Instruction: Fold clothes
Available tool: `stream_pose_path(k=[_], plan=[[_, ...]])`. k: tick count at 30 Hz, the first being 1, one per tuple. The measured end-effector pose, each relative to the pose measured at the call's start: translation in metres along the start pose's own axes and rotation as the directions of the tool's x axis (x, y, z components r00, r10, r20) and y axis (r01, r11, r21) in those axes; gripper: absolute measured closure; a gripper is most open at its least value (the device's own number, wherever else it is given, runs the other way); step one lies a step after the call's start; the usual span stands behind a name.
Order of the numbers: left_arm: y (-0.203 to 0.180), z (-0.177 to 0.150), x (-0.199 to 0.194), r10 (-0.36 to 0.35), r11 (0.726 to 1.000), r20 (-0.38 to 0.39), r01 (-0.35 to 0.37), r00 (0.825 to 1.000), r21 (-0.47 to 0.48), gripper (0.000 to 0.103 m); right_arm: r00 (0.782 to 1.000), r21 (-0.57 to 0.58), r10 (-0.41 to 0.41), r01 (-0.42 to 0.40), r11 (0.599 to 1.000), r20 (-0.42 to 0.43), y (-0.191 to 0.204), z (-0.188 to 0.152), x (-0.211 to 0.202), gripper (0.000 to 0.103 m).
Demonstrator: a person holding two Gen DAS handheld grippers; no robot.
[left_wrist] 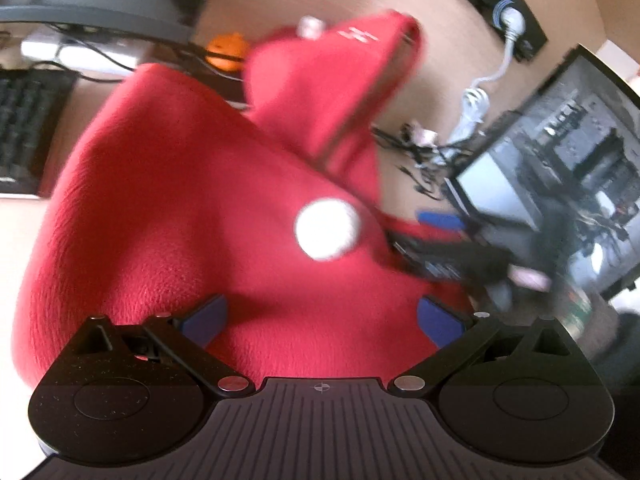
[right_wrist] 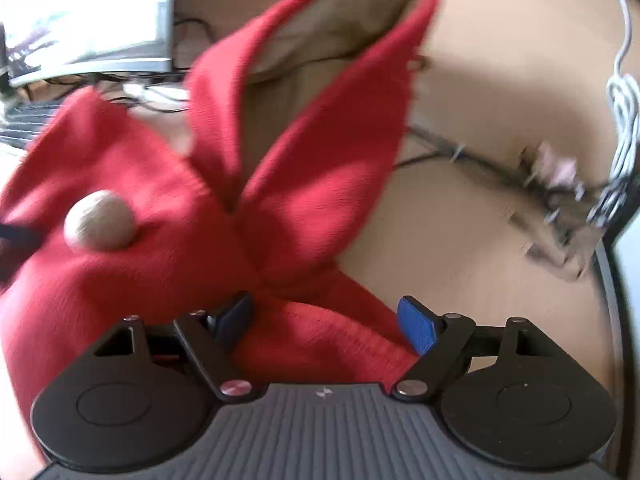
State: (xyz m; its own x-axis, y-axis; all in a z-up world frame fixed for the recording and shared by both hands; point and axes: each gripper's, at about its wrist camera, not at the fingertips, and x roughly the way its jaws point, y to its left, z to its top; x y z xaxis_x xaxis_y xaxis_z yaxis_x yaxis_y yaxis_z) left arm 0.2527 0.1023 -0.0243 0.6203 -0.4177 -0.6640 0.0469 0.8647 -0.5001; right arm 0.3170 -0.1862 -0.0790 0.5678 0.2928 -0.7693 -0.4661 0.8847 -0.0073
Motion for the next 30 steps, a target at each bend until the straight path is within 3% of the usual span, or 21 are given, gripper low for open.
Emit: stream_pose_path(k=[5, 8, 12, 14, 16, 18, 19, 21, 23, 26, 27, 28, 30], plan=[[0.033, 0.024, -0.004, 0.083, 0.996, 0.02, -0.084, 0.996, 0.017, 0.0, 0.991, -0.003, 0.134, -0.134, 0.991, -0.005, 0.067, -0.027, -0.023, 0.023], [0.046, 0.039, 0.0, 0.116, 0.993, 0.026, -0.116, 0.993, 0.031, 0.0, 0.987, -0.058, 0.162, -0.161, 0.985, 0.011, 0.105, -0.034, -0.034, 0.023], [0.048, 0.05, -0.007, 0.108, 0.993, 0.034, -0.11, 0.994, 0.051, 0.0, 0.982, -0.12, 0.181, -0.174, 0.977, 0.051, 0.104, -0.032, -0.071, 0.021], [0.043, 0.046, -0.022, 0.097, 0.992, 0.062, -0.102, 0.993, 0.076, 0.0, 0.982, -0.133, 0.125, -0.107, 0.985, 0.142, 0.089, -0.028, -0.104, 0.015], [0.036, 0.038, -0.043, 0.095, 0.989, 0.097, -0.105, 0.991, 0.1, 0.0, 0.972, -0.086, 0.014, 0.007, 0.996, 0.233, 0.063, -0.022, -0.129, 0.01], [0.031, 0.024, -0.061, 0.117, 0.986, 0.123, -0.13, 0.985, 0.102, 0.0, 0.946, -0.008, -0.172, 0.182, 0.983, 0.273, 0.039, -0.015, -0.129, 0.008], [0.028, 0.017, -0.065, 0.136, 0.984, 0.131, -0.15, 0.982, 0.099, 0.0, 0.92, 0.033, -0.267, 0.269, 0.963, 0.286, 0.027, -0.012, -0.128, 0.008], [0.023, 0.003, -0.072, 0.175, 0.977, 0.14, -0.19, 0.974, 0.095, 0.0, 0.896, 0.045, -0.394, 0.394, 0.918, 0.205, 0.01, -0.006, -0.106, 0.008], [0.019, -0.011, -0.071, 0.216, 0.968, 0.134, -0.23, 0.967, 0.099, 0.0, 0.89, -0.003, -0.446, 0.448, 0.894, 0.095, -0.002, -0.007, -0.08, 0.008], [0.013, -0.025, -0.067, 0.207, 0.971, 0.1, -0.217, 0.973, 0.102, 0.0, 0.867, -0.016, -0.493, 0.495, 0.869, 0.072, -0.009, -0.015, -0.069, 0.009], [0.011, -0.029, -0.066, 0.191, 0.975, 0.091, -0.2, 0.977, 0.096, 0.0, 0.845, -0.004, -0.527, 0.53, 0.848, 0.092, -0.01, -0.015, -0.072, 0.014], [0.009, -0.032, -0.062, 0.182, 0.977, 0.081, -0.189, 0.98, 0.101, 0.0, 0.803, 0.021, -0.582, 0.585, 0.811, 0.129, -0.011, -0.012, -0.079, 0.017], [0.004, -0.035, -0.053, 0.177, 0.974, 0.061, -0.184, 0.982, 0.132, 0.0, 0.762, 0.117, -0.615, 0.605, 0.788, 0.204, -0.018, -0.002, -0.111, 0.017]])
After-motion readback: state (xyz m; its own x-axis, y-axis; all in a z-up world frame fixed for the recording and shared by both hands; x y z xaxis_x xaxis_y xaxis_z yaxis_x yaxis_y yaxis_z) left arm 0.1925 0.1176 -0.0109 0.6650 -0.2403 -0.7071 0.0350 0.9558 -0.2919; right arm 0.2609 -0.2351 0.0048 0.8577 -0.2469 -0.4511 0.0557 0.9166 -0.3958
